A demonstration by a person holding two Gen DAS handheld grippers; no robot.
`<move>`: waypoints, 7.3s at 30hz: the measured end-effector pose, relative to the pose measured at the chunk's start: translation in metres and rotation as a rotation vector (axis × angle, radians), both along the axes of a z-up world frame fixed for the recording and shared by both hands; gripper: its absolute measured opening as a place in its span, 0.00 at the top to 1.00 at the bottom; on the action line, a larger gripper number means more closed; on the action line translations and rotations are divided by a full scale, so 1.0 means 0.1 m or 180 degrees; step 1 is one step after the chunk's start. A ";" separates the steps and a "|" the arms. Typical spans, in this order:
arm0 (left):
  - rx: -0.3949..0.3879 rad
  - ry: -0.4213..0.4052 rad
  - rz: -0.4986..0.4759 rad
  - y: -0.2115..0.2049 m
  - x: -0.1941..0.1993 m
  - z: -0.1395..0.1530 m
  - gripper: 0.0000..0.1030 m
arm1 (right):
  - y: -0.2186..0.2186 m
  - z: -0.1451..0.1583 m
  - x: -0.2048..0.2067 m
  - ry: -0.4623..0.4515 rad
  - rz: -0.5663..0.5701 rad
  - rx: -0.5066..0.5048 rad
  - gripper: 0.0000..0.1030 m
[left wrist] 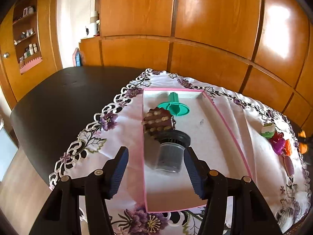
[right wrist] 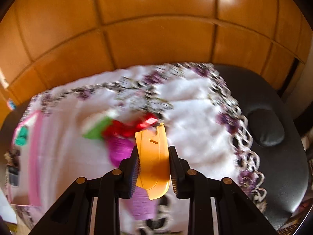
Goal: Organize rigid objects
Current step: 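Carry the orange piece into the tray and release it with the right gripper, then grasp the lilac patterned egg with the left gripper while the right tool approaches the orange blocks, then lift the lilac egg and carry it over the tray with the left gripper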
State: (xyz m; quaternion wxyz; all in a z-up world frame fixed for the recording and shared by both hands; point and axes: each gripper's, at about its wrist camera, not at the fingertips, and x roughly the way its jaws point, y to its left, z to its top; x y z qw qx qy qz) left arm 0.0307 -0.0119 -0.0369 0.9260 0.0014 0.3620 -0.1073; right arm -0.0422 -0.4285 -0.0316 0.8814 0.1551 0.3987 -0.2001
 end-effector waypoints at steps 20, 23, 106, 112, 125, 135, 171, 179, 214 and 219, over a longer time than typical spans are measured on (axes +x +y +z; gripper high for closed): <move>-0.0108 0.0076 0.0398 0.43 0.12 -0.04 0.42 | 2.52 -0.11 1.61 0.0207 0.1951 0.0401 0.73; -0.0114 0.0103 0.0442 0.48 0.15 -0.07 0.42 | 2.75 -0.32 1.88 0.0387 0.1980 0.0349 0.73; 0.0708 -0.0123 -0.1568 -2.33 -0.32 -0.01 0.40 | -1.28 -0.11 -0.60 -0.0476 -0.1287 0.0891 0.66; 0.0576 0.0183 -0.1786 -2.61 -0.34 -0.15 0.40 | -1.28 -0.09 -0.60 -0.0501 -0.1278 0.0921 0.66; 0.0287 0.0823 -0.2354 -3.41 -0.55 -0.36 0.35 | -1.28 -0.08 -0.61 -0.0603 -0.1224 0.1054 0.66; 0.0516 0.1117 -0.2320 -4.04 -0.54 -0.78 0.30 | -1.27 -0.09 -0.59 -0.0609 -0.1179 0.1106 0.66; 0.0382 0.0112 -0.2000 -2.58 -0.54 -0.82 0.59 | -1.19 -0.27 -0.39 -0.0031 -0.1097 0.0784 0.66; 0.0337 0.0108 -0.2011 -2.57 -0.54 -0.82 0.60 | -1.18 -0.32 -0.34 0.0081 -0.1094 0.0723 0.66; 0.0063 -0.0061 -0.1624 -1.81 -0.61 0.04 0.60 | -0.75 -0.40 0.02 0.0424 -0.0371 0.0202 0.66; 0.0036 -0.0059 -0.1470 -1.64 -0.55 0.07 0.60 | -0.64 -0.39 0.10 0.0447 -0.0179 0.0103 0.66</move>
